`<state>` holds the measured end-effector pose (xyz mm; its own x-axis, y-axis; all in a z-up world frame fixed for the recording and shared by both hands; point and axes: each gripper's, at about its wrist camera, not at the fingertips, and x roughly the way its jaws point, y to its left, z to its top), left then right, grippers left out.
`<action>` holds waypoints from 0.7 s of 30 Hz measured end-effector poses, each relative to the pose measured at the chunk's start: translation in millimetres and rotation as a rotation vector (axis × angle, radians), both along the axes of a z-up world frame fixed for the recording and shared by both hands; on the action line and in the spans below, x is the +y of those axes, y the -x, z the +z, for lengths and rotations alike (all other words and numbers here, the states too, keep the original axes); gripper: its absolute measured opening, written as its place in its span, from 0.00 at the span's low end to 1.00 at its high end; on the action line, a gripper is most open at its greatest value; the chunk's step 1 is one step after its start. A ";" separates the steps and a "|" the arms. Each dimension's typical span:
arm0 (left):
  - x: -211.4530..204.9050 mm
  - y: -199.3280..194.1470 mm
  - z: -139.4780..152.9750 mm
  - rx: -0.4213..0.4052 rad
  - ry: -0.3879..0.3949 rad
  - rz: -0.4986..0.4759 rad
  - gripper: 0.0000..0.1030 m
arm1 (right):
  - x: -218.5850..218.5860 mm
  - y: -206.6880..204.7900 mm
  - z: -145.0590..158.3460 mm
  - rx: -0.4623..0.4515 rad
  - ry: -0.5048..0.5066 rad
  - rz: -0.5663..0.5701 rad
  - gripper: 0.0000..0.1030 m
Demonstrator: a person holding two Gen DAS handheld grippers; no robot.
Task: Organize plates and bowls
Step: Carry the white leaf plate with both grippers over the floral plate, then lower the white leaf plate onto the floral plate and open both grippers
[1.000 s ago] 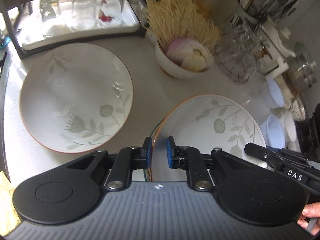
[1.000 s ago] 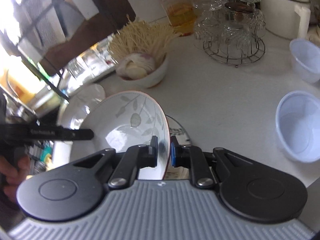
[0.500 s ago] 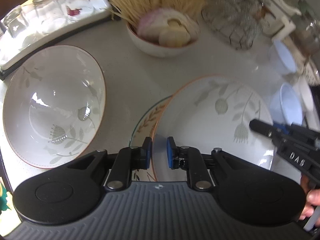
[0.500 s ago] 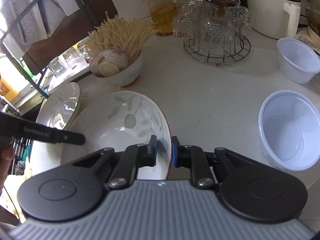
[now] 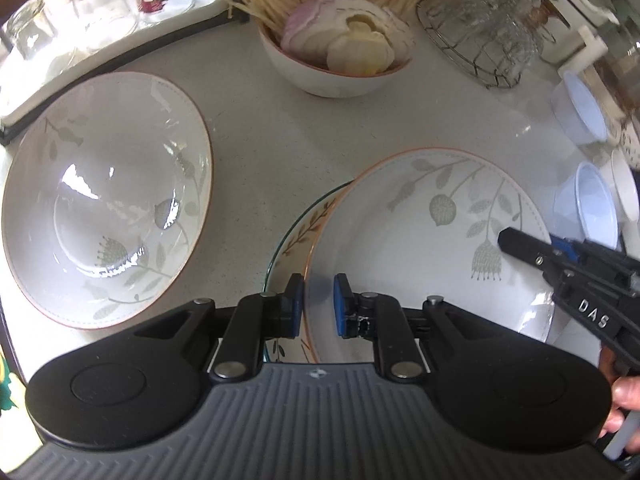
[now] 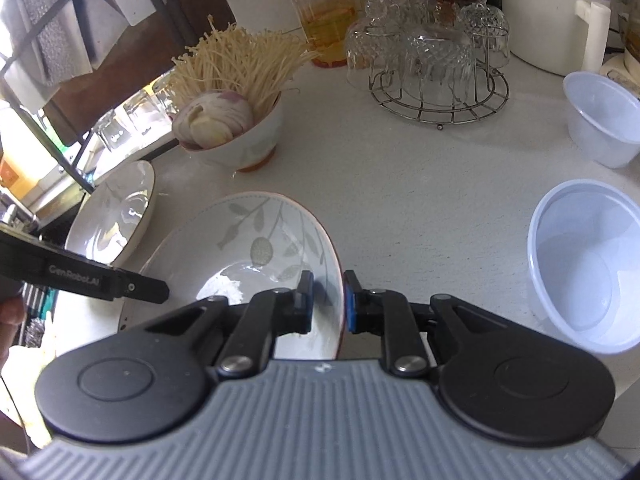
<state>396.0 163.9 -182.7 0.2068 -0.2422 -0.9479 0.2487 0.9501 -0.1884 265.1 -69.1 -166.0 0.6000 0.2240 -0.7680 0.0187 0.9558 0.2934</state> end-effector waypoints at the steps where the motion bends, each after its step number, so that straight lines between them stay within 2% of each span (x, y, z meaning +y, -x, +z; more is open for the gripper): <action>1: 2.4 0.2 -0.1 0.002 0.009 0.011 0.18 | 0.3 -0.4 -1.2 0.002 -0.007 0.000 0.20; 8: 19.4 3.3 2.2 0.010 0.045 0.075 0.21 | 3.8 -4.1 -10.3 0.032 -0.061 0.006 0.22; 17: 37.7 24.5 7.4 -0.002 0.093 0.123 0.23 | 8.7 -4.6 -16.0 0.063 -0.081 0.001 0.25; 18: 38.0 26.6 9.4 -0.011 0.091 0.126 0.25 | 9.8 -4.4 -15.6 0.061 -0.073 0.004 0.24; 20: 39.0 29.9 14.9 -0.044 0.088 0.131 0.39 | 9.7 -3.8 -15.4 0.060 -0.072 0.002 0.25; 21: 42.3 31.5 16.9 -0.047 0.097 0.136 0.40 | 9.6 -3.4 -15.1 0.060 -0.071 -0.003 0.25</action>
<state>364.5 206.1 -165.8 0.2874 -0.2992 -0.9099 0.1297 0.9534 -0.2725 268.5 -59.4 -181.1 0.5542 0.2778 -0.7847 0.0409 0.9324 0.3590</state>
